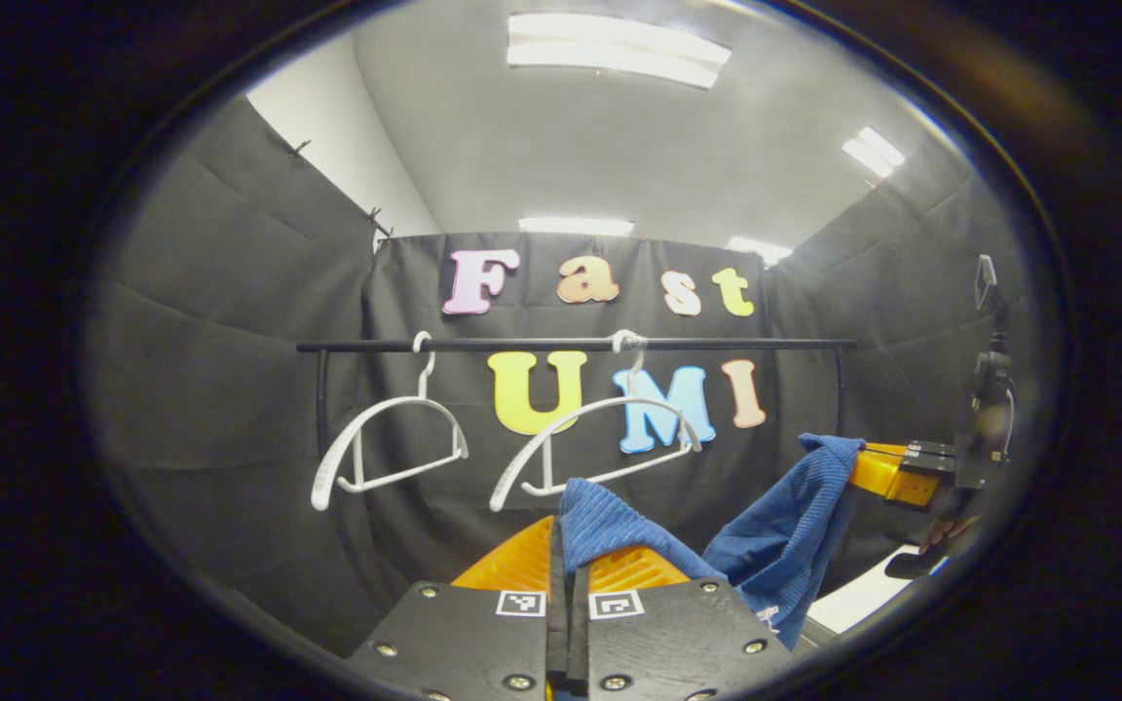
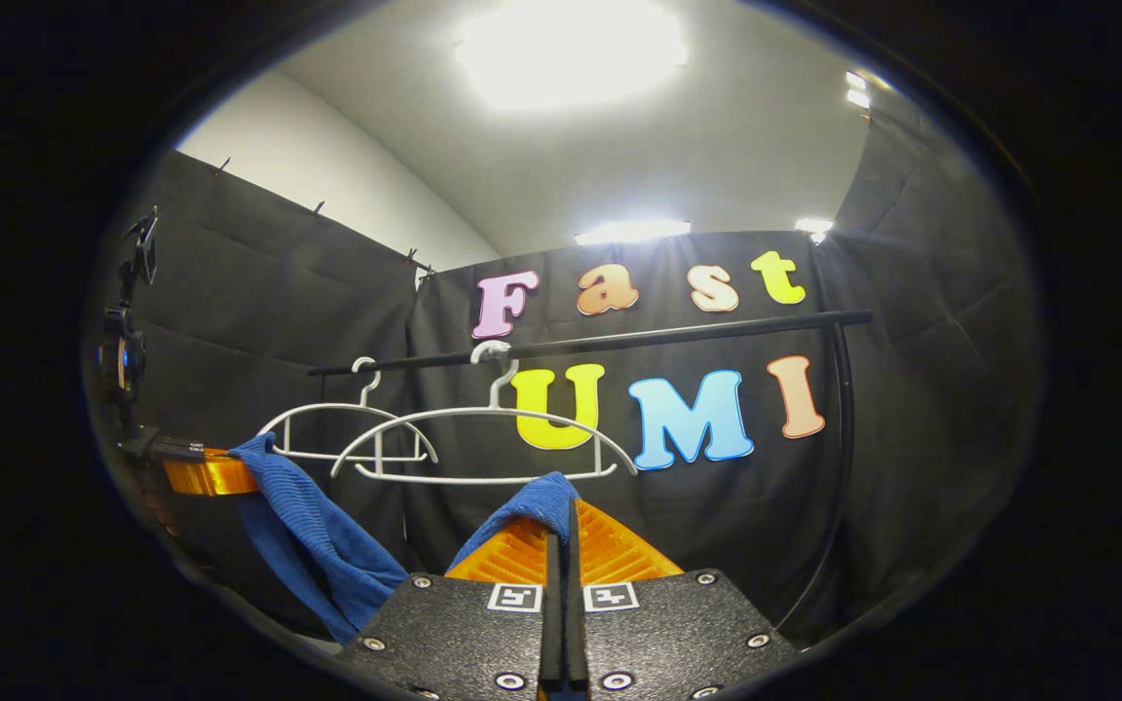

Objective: Grasp the clothes on the hanger with both hands and then place them into the laundry hamper below.

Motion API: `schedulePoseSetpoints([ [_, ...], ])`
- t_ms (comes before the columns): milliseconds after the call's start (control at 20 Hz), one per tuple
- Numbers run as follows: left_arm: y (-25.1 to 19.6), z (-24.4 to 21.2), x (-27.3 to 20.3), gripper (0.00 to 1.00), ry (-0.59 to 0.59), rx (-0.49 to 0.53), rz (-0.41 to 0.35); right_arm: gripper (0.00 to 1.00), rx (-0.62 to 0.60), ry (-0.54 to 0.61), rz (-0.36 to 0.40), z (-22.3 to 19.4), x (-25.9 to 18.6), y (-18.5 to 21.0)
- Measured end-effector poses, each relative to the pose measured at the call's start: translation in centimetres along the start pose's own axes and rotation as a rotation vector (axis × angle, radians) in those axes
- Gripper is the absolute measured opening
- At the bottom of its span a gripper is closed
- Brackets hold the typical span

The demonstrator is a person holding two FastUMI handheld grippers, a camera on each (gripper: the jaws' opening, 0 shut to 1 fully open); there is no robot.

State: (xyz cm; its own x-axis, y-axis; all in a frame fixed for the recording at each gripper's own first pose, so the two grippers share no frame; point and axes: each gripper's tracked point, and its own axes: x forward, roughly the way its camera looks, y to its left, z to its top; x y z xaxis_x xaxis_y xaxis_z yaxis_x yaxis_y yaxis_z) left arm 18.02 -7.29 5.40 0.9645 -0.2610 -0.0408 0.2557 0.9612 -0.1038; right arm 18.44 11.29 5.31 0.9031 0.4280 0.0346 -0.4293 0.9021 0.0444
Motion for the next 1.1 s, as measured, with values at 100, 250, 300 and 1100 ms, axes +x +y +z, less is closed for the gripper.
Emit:
schedulePoseSetpoints([
  [100,-1.1,-0.3,-0.8,0.01,-0.003,-0.012,-0.029,0.01,0.000,0.004,0.003,-0.2,-1.4,1.5],
  [250,-2.0,-1.9,-1.4,0.01,0.009,-0.028,-0.035,0.01,0.001,0.024,-0.003,-1.5,-3.1,3.2],
  [300,-2.4,-2.6,-1.5,0.01,0.019,-0.028,-0.037,0.01,0.006,0.041,-0.001,-2.4,-3.5,3.9],
  [1100,-5.6,-16.9,-2.9,0.01,0.201,-0.082,-0.076,0.01,0.072,0.319,-0.066,-16.2,-8.5,5.5],
])
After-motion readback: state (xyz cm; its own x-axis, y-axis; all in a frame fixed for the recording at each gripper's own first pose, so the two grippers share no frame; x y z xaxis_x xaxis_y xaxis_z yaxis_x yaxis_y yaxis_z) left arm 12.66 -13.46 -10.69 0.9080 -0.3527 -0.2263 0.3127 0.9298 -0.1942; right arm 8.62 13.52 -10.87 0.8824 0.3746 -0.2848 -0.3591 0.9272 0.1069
